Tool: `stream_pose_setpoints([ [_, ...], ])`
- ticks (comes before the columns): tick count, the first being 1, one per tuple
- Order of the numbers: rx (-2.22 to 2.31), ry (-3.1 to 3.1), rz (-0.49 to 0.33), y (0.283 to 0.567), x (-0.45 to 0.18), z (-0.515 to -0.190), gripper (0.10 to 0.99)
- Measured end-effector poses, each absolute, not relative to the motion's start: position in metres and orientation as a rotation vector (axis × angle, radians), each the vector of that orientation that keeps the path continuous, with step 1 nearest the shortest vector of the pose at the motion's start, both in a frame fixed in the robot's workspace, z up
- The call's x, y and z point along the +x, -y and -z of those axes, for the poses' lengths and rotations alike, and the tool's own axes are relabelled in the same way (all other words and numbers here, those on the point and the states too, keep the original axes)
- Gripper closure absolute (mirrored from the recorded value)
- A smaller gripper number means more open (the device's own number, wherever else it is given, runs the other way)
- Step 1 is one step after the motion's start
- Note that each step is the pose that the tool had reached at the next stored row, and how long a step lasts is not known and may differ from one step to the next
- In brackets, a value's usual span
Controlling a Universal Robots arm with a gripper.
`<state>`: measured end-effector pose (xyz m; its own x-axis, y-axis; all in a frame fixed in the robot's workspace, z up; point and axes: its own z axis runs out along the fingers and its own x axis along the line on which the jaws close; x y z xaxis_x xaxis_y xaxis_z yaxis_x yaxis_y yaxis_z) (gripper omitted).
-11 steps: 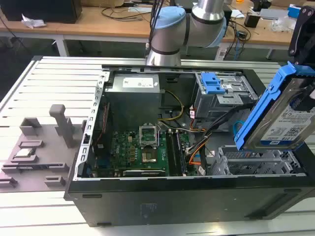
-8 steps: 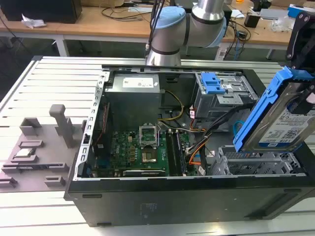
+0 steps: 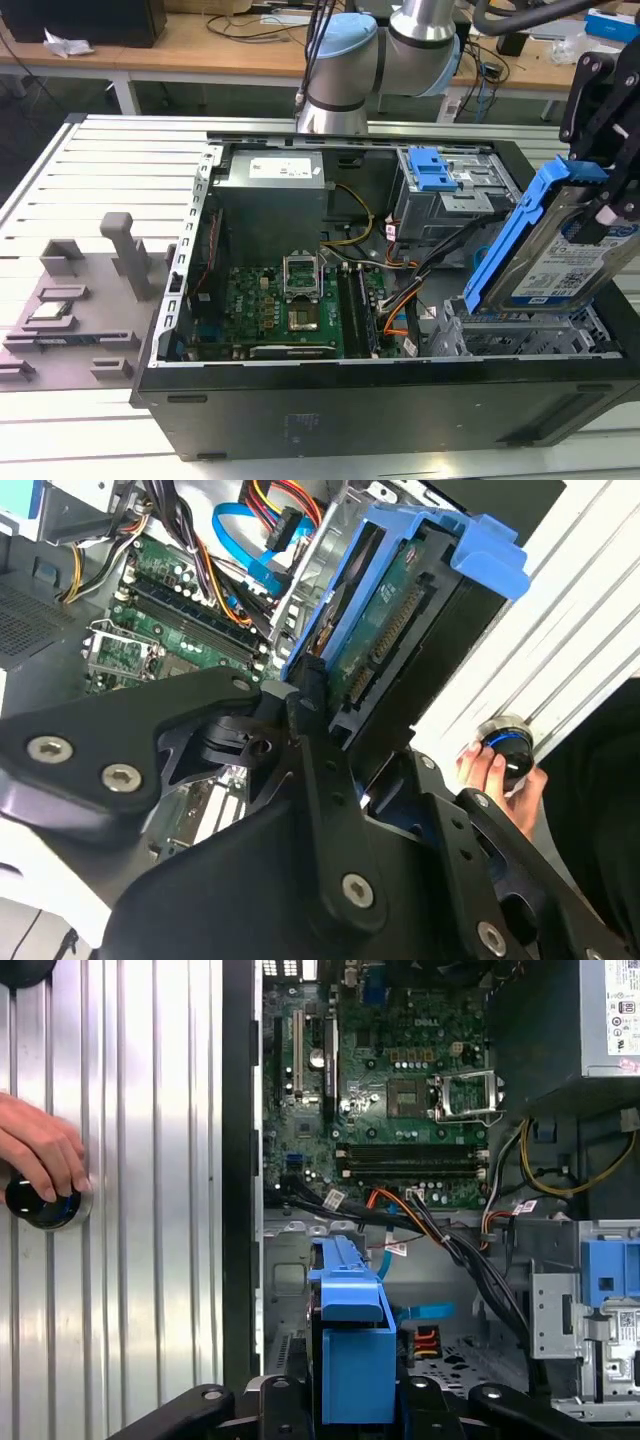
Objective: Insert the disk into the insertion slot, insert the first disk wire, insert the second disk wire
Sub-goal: 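Insert the disk into the insertion slot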
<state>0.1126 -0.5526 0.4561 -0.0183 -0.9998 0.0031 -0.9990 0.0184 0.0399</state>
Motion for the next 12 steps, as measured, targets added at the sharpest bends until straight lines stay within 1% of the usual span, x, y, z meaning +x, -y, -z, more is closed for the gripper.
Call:
stream_pose_setpoints([
  [12,2.179,2.219,0.042,0.549,0.114,-0.433,0.725],
])
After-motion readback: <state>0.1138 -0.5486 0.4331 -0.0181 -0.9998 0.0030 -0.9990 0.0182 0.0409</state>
